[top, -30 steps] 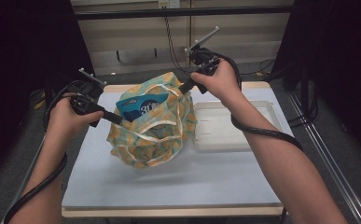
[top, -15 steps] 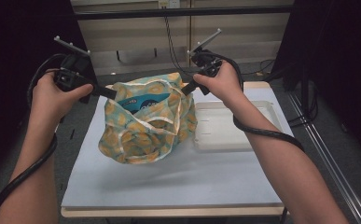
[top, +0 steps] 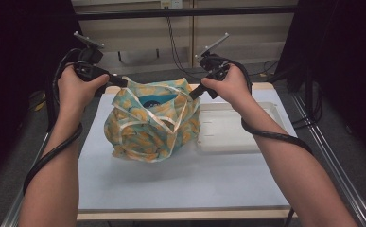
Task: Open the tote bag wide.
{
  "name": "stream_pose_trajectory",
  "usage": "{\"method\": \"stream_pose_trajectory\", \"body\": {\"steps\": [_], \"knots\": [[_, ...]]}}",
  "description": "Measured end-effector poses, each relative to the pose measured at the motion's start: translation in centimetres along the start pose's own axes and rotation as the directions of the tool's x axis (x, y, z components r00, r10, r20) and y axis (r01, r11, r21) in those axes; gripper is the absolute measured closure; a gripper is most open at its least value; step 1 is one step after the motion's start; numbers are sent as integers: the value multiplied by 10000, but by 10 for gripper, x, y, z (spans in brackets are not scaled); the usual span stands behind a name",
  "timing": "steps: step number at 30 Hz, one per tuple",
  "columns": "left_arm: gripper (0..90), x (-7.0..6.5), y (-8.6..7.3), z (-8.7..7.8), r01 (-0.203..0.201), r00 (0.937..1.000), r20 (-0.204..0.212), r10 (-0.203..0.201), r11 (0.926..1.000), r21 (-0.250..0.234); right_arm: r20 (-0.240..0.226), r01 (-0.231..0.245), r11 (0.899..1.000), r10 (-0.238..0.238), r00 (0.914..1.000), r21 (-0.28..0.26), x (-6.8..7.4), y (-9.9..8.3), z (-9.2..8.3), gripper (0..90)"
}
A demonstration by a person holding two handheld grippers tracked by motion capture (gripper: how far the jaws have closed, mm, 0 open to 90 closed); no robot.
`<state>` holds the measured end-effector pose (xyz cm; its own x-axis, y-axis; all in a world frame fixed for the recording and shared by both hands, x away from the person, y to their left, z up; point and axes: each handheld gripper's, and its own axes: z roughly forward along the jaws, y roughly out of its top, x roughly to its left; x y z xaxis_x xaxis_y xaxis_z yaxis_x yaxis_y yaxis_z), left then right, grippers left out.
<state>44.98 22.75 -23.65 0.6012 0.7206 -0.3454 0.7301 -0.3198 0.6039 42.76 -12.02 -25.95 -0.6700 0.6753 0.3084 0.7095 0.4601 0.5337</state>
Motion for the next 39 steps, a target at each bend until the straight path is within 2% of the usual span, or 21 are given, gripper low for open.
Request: {"method": "stream_pose_trajectory", "body": {"steps": [2,3,4,5,9,10,11,12,16,19,20,22,23,30,34,36,38,39], "knots": [[900,3,-2,8,173,9998,-30,-173,9999,9,20,-83,10000,83,10000,-1,-1,-1,0,900],[900,5,-2,12,-21,10000,-55,23,9994,355,44,-56,10000,56,10000,26,-1,-1,0,900],[900,4,-4,17,231,9997,-84,-229,9993,282,58,36,10000,-37,10000,68,-1,-1,-1,900],[900,6,-4,19,111,9999,-72,-108,9988,480,112,54,10000,-55,9999,74,-1,-2,-2,892],[900,10,-8,29,196,9998,-89,-190,9970,743,299,228,9997,-230,9993,78,2,-2,-7,847],[900,8,-9,32,583,9983,-69,-581,9971,484,287,298,9995,-300,9991,80,3,-2,-9,834],[900,10,-9,30,231,9997,-54,-228,9969,750,306,304,9995,-307,9991,85,4,-2,-10,812],[900,11,-9,31,192,9998,-113,-183,9965,818,355,388,9992,-391,9986,74,5,-2,-12,792],[900,9,-11,33,335,9993,-187,-321,9961,822,481,562,9984,-565,9972,58,8,-3,-20,702],[900,10,-12,35,253,9994,-279,-226,9948,982,639,779,9969,-784,9949,93,10,-4,-26,667],[900,10,-13,36,236,9995,-232,-212,9940,1065,693,802,9967,-806,9943,90,11,-4,-28,647],[900,10,-13,38,391,9991,-210,-373,9951,908,719,956,9954,-960,9928,79,12,-5,-32,611],[900,10,-13,39,284,9995,-173,-267,9943,1032,750,991,9951,-993,9922,68,13,-5,-33,600],[900,9,-12,40,376,9990,-277,-349,9939,1033,545,1437,9896,-1431,9882,-63,22,-6,-41,433],[900,9,-13,40,390,9990,-248,-365,9935,1071,394,1854,9827,-1852,9819,-11,30,-5,-38,427],[900,9,-13,40,376,9991,-242,-351,9935,1077,385,2179,9759,-2180,9752,77,33,-4,-36,427],[900,9,-13,40,437,9989,-195,-418,9930,1099,241,2264,9740,-2265,9737,61,35,-3,-31,426],[900,10,-13,39,360,9992,-237,-335,9933,1095,170,2427,9700,-2429,9699,105,37,-2,-29,422]]}}
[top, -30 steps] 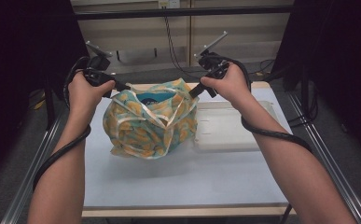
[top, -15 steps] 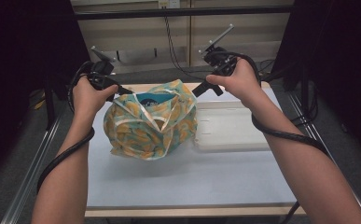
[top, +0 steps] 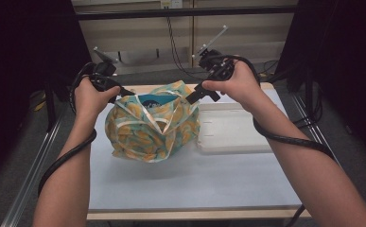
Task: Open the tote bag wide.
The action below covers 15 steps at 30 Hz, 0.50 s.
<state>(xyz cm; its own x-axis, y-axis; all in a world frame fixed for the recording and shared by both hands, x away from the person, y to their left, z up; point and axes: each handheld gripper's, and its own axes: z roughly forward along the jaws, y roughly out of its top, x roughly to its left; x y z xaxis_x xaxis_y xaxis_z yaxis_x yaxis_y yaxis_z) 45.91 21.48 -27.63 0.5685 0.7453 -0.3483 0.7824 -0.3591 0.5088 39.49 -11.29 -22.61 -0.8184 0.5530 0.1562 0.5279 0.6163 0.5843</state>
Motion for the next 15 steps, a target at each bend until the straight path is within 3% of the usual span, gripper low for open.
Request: {"method": "stream_pose_trajectory", "body": {"steps": [5,8,10,14,15], "knots": [[900,1,-1,-2,47,10000,39,-46,9999,-95,-201,695,9975,-693,9974,116,6,6,10,374],[900,3,-2,-2,58,10000,-2,-59,10000,-45,-77,823,9958,-821,9966,409,7,10,17,376],[900,3,-3,-1,158,9999,18,-158,9997,-161,-116,965,9944,-961,9953,427,7,14,21,440],[900,4,-3,-3,-41,10000,16,41,10000,-45,-66,823,9944,-820,9966,668,9,18,27,583],[900,4,-3,-4,-55,10000,10,55,10000,-28,10,881,9929,-884,9961,796,10,19,27,677]]}}
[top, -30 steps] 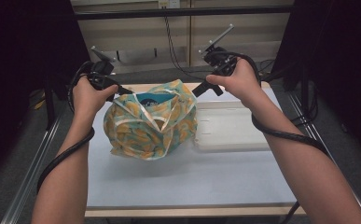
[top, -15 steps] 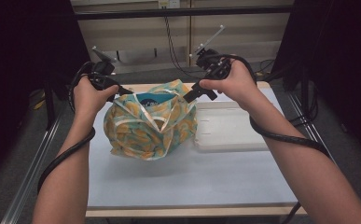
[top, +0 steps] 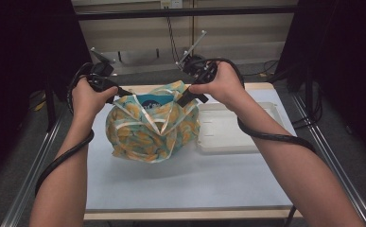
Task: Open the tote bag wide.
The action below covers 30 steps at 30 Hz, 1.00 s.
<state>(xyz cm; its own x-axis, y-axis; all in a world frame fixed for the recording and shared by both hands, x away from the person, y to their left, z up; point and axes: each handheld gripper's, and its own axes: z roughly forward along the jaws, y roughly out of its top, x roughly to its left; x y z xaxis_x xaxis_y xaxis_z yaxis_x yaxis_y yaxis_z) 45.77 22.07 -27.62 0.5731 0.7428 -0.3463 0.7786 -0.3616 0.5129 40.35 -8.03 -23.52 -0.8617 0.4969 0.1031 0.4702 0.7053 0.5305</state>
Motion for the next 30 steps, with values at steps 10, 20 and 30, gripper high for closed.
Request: {"method": "stream_pose_trajectory", "body": {"steps": [10,20,30], "knots": [[900,4,-3,-1,-2,10000,90,2,10000,-17,-188,-675,9977,675,9975,36,-6,5,-2,894],[900,16,-10,-2,169,9997,161,-170,9998,63,-985,-1760,9827,1698,9805,-574,-20,4,-19,900],[900,18,-11,-3,382,9990,261,-374,9987,-334,-719,-2580,9522,2493,9658,-1634,-32,8,-31,900]]}}
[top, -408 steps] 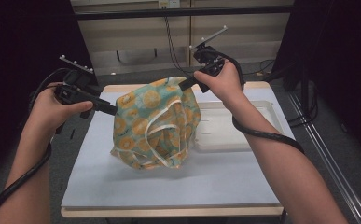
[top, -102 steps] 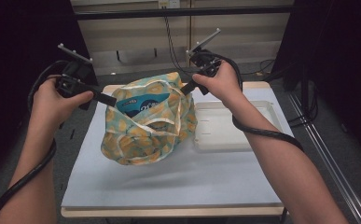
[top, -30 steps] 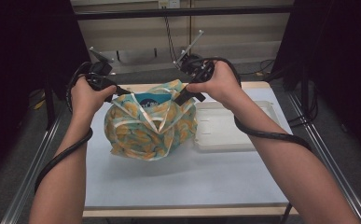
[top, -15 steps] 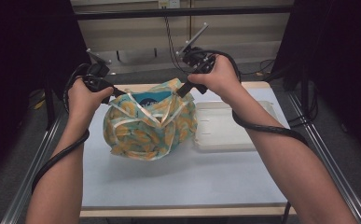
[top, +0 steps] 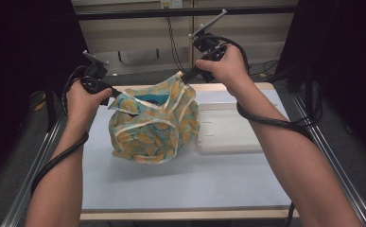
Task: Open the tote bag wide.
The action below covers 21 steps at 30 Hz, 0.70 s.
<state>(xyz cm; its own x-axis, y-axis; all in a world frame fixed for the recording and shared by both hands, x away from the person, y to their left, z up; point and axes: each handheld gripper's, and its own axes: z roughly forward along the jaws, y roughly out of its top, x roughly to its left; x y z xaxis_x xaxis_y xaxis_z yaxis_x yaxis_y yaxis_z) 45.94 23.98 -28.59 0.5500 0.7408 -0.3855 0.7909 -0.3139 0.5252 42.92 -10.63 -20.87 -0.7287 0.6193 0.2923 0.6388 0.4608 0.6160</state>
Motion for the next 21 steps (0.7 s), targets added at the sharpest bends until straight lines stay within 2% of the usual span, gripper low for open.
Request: {"method": "stream_pose_trajectory", "body": {"steps": [1,2,4,5,8,9,11,12,14,16,17,18,21], "knots": [[900,1,-1,2,247,9997,18,-247,9996,-96,49,-159,9998,159,9999,-76,-3,0,1,900],[900,4,-3,3,199,9998,31,-199,9998,32,130,-290,9996,290,9995,-56,-7,-1,3,900],[900,9,-6,6,376,9992,153,-376,9993,9,168,-496,9987,498,9986,-140,-14,-3,8,900],[900,10,-7,9,659,9975,251,-656,9978,-107,192,-633,9979,634,9978,-101,-17,-5,11,900],[900,14,-11,14,794,9962,374,-793,9968,-6,331,-839,9964,834,9960,151,-26,-12,21,900],[900,16,-12,15,658,9971,367,-662,9978,125,324,-874,9959,867,9957,211,-28,-14,25,900],[900,17,-14,18,839,9957,383,-843,9964,107,300,-969,9944,957,9950,418,-31,-19,32,900],[900,19,-14,19,667,9970,369,-675,9975,213,306,-937,9944,923,9953,491,-33,-21,36,900],[900,19,-15,19,859,9953,451,-860,9963,43,290,-936,9931,918,9954,699,-34,-25,41,900],[891,19,-16,16,698,9967,420,-699,9976,26,244,-907,9932,892,9957,726,-35,-27,43,900],[876,16,-16,13,838,9955,456,-831,9964,-149,274,-859,9928,839,9961,836,-34,-28,44,900],[868,17,-16,11,639,9972,406,-635,9979,-83,336,-880,9916,851,9958,947,-33,-29,45,900],[834,13,-16,2,598,9971,493,-588,9980,-206,357,-719,9911,682,9970,1121,-32,-31,46,900]]}}
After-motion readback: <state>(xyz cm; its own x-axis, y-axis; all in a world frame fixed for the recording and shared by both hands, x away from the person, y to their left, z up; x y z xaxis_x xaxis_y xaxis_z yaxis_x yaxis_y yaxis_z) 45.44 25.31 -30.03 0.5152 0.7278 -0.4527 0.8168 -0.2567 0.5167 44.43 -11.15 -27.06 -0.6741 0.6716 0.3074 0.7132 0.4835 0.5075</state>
